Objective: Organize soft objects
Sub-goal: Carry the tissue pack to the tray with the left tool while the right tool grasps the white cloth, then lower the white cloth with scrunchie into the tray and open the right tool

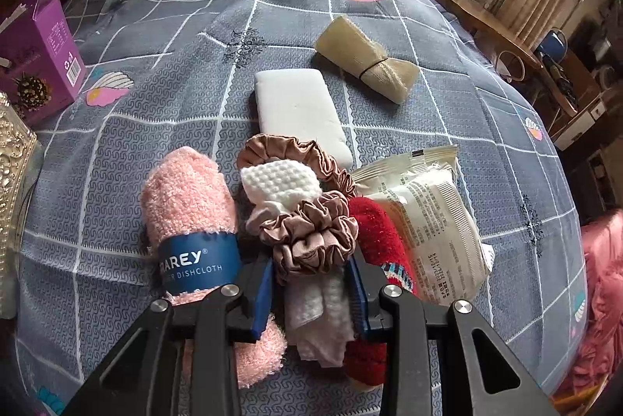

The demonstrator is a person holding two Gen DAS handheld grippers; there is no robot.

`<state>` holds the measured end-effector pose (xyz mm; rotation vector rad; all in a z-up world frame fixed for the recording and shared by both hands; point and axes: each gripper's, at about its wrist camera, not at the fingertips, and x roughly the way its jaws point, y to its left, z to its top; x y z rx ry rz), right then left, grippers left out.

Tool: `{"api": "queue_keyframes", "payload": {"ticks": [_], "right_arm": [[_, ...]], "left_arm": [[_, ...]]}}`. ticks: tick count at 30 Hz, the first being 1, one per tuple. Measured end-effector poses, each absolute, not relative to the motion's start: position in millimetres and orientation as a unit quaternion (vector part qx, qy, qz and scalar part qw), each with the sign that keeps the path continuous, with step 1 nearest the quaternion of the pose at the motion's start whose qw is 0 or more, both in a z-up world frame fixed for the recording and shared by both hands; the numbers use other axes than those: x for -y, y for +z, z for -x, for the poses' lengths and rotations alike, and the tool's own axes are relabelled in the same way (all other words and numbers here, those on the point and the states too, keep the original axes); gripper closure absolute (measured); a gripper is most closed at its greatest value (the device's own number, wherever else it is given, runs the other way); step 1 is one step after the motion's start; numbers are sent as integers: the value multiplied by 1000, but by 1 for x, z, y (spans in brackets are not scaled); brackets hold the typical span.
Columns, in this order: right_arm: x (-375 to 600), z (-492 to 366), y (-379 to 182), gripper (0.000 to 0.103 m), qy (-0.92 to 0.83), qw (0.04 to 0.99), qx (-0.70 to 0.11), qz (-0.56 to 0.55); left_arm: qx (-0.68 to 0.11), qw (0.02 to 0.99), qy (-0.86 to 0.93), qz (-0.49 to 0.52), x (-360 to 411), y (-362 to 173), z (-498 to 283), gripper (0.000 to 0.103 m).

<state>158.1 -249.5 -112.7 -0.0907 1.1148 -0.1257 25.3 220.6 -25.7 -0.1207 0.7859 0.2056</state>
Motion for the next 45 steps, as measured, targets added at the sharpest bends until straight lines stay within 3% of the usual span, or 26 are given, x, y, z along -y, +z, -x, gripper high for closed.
{"api": "queue_keyframes", "payload": {"ticks": [14,29,35,45], "right_arm": [[217,-198,-36,70,-26,881,-472,-5],[8,-220,79,69,196,908,-369,40],[-78,-172,71,69,352,854,-373,91],[-151,-93,-11,69,460,752,-451,137]], "left_arm": [[-361,928,84,34,-209,-19,2,22],[-356,931,74,33,-211,-19,13,22],[-352,931,92,45,-228,-18,21,22],[-354,907,202,102,-302,-25,47,22]]}}
